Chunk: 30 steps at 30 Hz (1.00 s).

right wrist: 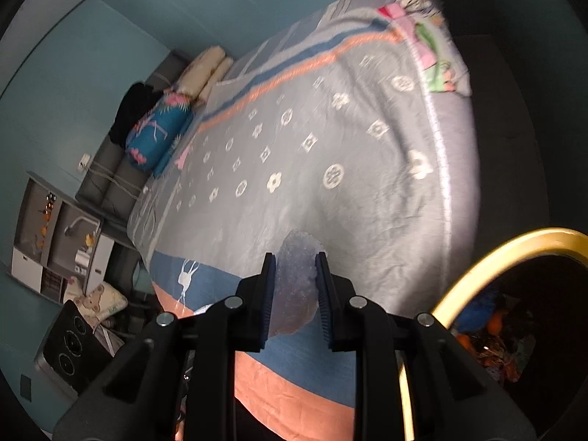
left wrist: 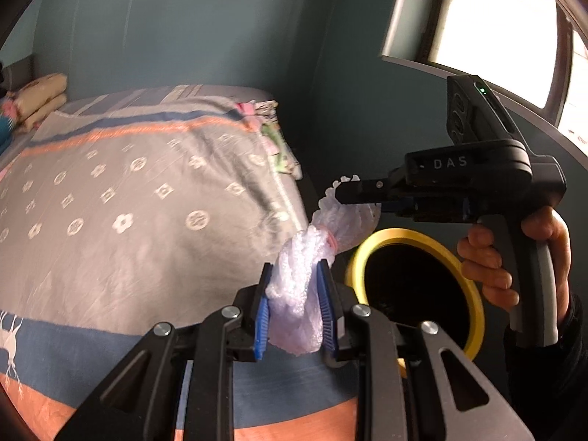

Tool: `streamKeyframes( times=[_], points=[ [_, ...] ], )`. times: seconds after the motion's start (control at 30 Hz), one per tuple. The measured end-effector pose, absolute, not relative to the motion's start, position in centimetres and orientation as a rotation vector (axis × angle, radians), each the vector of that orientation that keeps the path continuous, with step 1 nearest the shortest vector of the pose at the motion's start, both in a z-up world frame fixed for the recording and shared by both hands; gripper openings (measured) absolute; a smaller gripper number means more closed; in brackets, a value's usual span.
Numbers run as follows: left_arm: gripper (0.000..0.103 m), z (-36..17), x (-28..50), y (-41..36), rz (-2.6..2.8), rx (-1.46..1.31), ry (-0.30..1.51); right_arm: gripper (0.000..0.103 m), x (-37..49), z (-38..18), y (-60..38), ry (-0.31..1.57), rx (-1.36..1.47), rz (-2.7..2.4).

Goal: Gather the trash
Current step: 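Lift the white foam net with both grippers and carry it over the bin, then open both grippers to drop the foam net into the bin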

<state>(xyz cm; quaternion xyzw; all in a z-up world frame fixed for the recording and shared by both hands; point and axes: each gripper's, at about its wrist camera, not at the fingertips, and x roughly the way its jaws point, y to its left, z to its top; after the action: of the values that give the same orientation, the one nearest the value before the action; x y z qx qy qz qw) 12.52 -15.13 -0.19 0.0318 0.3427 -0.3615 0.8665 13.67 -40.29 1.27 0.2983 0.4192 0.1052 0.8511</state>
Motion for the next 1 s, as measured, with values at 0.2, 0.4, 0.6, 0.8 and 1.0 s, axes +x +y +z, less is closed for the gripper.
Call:
streamKeyframes(
  times=[0.2, 0.4, 0.6, 0.8, 1.0],
  points=[
    [0.022, 0.4, 10.1, -19.2, -0.812, 0.125, 0.682, 0.021, 9.6, 2.2, -44.3, 0.825, 0.668, 0.161],
    [0.023, -0.1, 8.7, -22.8, -0.872, 0.160, 0.685, 0.022, 5.9, 2.4, -47.5, 0.779, 0.681, 0.094],
    [0.025, -1.1, 8.3, -26.4, -0.916, 0.196, 0.708, 0.022, 2.8, 1.7, -50.6, 0.736, 0.683, 0.011],
    [0.027, -2.9, 8.1, -29.4, -0.937, 0.236, 0.746, 0.023, 1.6, -0.6, -53.3, 0.731, 0.731, -0.035],
    [0.039, -5.4, 8.6, -30.9, -0.929, 0.259, 0.791, 0.031, 1.8, -2.7, -55.1, 0.744, 0.767, -0.061]
  ],
)
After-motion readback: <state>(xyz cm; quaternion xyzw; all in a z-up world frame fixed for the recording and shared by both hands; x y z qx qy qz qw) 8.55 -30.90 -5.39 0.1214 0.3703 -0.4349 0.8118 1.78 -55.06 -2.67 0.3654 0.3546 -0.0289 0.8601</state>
